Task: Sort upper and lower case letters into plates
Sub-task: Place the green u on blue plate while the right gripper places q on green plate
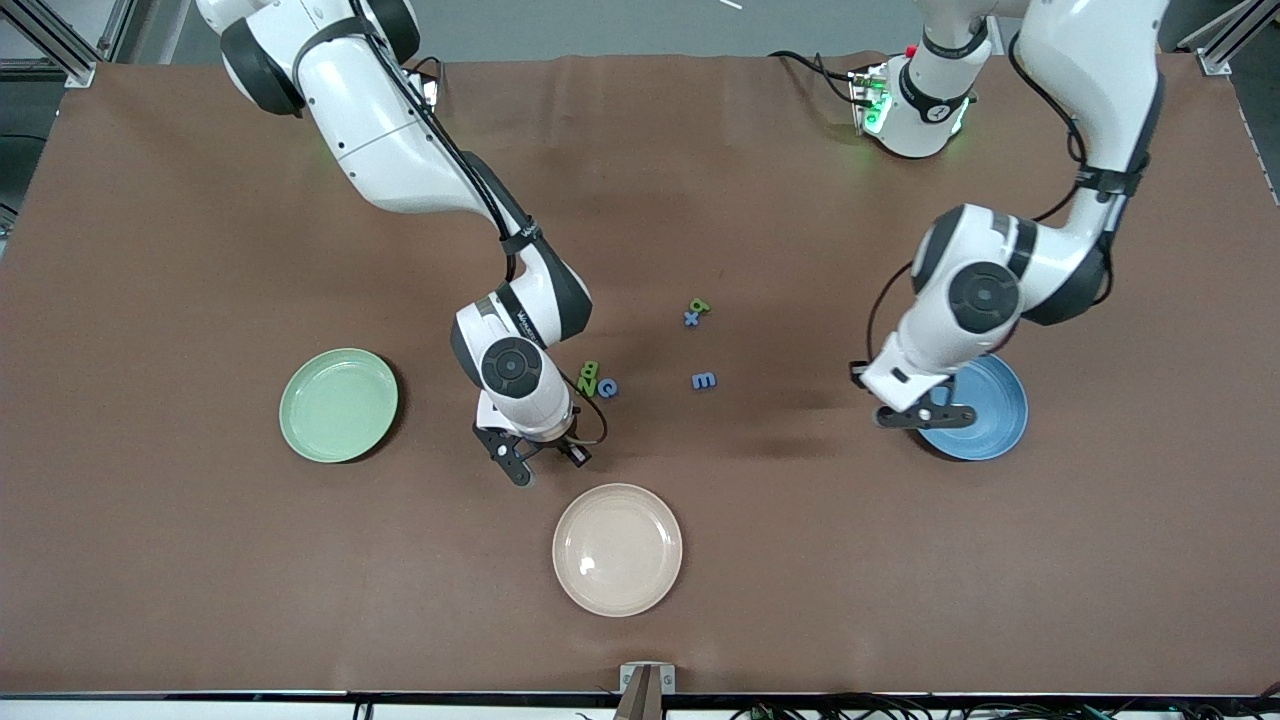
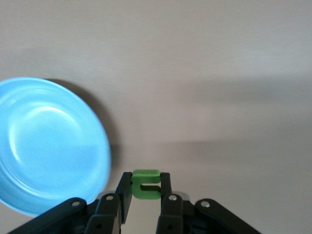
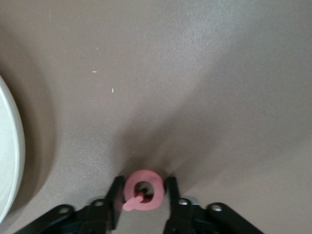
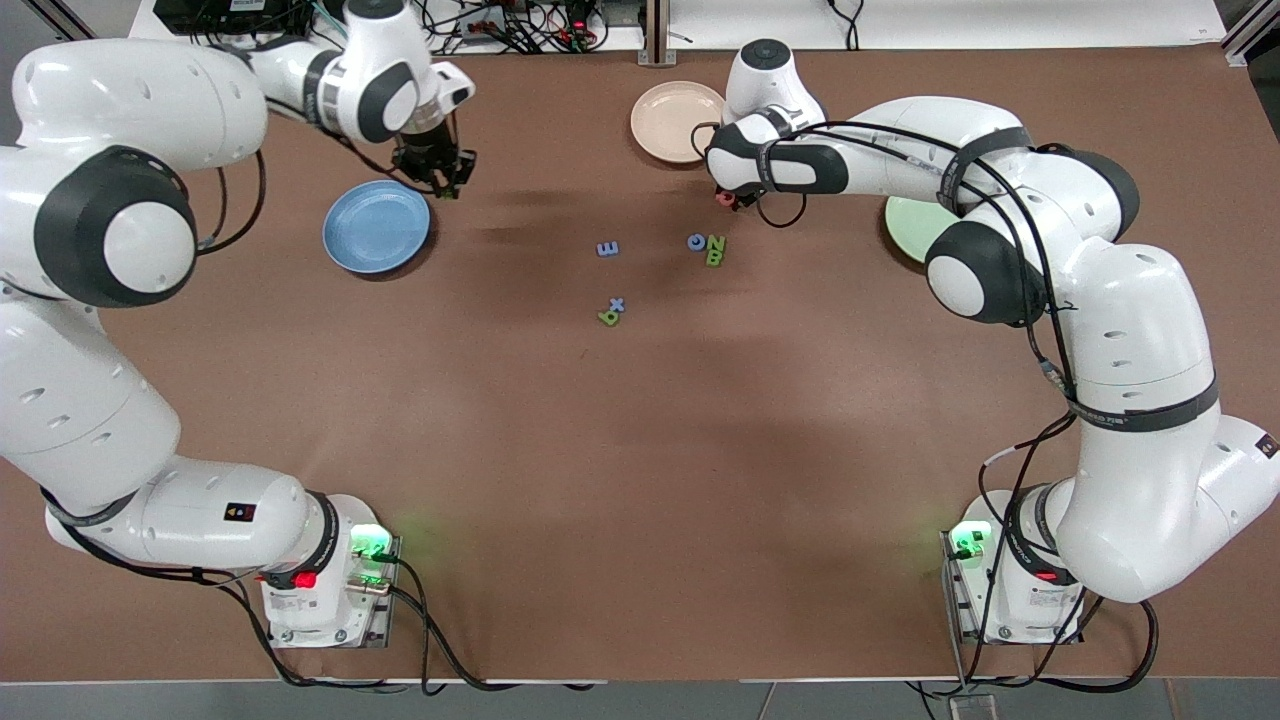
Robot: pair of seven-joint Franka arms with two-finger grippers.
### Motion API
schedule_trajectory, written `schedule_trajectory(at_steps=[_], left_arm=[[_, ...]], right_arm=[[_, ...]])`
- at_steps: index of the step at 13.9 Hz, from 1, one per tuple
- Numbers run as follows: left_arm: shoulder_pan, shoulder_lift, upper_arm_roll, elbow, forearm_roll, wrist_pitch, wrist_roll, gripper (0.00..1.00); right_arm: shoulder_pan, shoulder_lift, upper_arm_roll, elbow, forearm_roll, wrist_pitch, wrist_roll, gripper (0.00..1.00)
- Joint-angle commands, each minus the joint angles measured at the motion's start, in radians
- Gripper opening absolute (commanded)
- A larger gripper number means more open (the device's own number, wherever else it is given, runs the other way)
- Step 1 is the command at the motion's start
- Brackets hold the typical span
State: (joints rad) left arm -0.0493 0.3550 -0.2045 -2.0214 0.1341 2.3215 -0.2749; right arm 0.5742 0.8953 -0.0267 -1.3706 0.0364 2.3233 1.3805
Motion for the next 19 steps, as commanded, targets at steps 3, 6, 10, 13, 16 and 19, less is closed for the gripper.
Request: schedule_trajectory(at_steps=[3, 6, 10, 13, 16, 19], left_arm=[[0.114, -0.001, -0.009, -0.115, 0.021, 0.150, 0.184, 0.12], [0.156, 0.008, -0.009, -0.117, 0.079, 0.150, 0.189, 0.11], [0.206, 0.012, -0.010, -0.144, 0.079, 0.160, 0.238, 0.11], [0.207, 0.019, -0.010, -0.200, 0.078, 0.234, 0.238, 0.11], [0.221, 0.019, -0.010, -0.221, 0.079, 0.243, 0.238, 0.11], [0.230, 0.019, -0.010, -0.223, 0.079, 0.243, 0.253, 0.11]], right_arm=[[-0.023, -0.006, -0.009, 0.008, -0.032, -0.051, -0.026, 0.01], [-0.080, -0.056, -0.006, 0.007, -0.021, -0.175, -0.165, 0.00], [-0.204, -0.237, -0.002, -0.198, -0.018, -0.205, -0.410, 0.00], [-0.316, -0.404, -0.004, -0.397, -0.020, -0.197, -0.650, 0.00], [-0.393, -0.531, -0.004, -0.562, -0.020, -0.176, -0.789, 0.01], [-0.456, -0.608, -0.004, -0.732, -0.020, -0.073, -0.893, 0.01]])
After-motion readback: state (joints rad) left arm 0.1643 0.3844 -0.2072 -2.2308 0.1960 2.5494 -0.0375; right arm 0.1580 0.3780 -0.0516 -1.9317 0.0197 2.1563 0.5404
